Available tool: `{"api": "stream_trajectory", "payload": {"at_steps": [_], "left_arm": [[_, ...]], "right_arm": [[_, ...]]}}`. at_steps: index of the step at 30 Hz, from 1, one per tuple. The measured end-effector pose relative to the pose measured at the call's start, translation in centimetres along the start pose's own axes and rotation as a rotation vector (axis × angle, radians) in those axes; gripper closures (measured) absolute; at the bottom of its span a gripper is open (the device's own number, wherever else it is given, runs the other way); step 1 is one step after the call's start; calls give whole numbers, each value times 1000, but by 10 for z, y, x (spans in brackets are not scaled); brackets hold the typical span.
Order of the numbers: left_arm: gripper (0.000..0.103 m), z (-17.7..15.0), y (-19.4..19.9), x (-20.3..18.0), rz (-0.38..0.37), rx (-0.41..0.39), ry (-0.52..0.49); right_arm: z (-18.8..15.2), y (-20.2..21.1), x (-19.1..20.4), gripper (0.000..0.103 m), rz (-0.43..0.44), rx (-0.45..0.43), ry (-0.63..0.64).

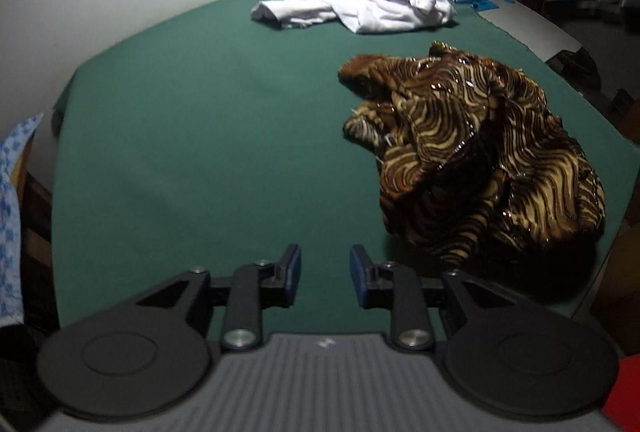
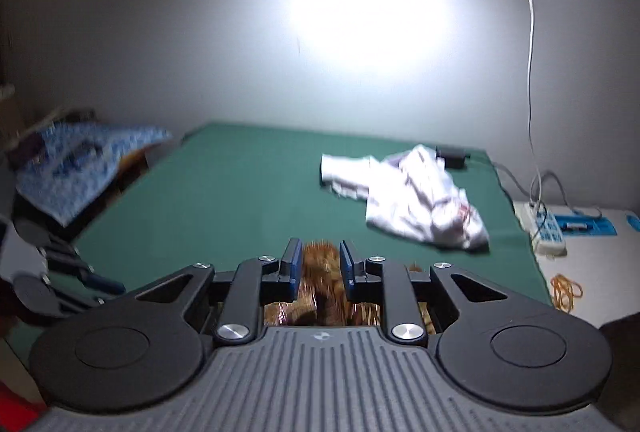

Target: Fold clothes

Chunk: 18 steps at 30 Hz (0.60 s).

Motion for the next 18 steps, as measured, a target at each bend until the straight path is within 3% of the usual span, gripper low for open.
{"api": "stream_trajectory", "payload": {"at_steps": [2,5,8,10,11,12,13,18], "left_arm": [[50,2,-8,-8,-7,15,15],[49,13,-17,-21,7,3,15],[34,22,-32,-30,21,10,38],[36,25,-44,-34,36,31,60],[58,27,-52,-35,50,54,64],[94,29,-60,-38,58,78,69],[103,32,-66,-40,55,97,80],[103,77,-69,-39,122,3,127]], "right_arm": [[-28,-19,11,71,18,75,26],[-39,-33,11,70,51,95,-8],[-42,-37,12,65,101,109,-48],[-52,-50,14,68,124,127,-34],[-54,-56,14,76,130,133,-23],[-53,-58,11,102,137,125,-36],[-51,-60,7,103,144,113,-56],[-22,-62,-41,103,115,10,-176]]}}
Point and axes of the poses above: each gripper's, at about its wrist camera, not at the fingertips, and y roughly against the way its jaws point, x to its left, z to its top, the point moved 9 cm from there along -y, roughly the way its jaws point, and after that the axes turned 2 degrees about y, right-handed, at the moved point
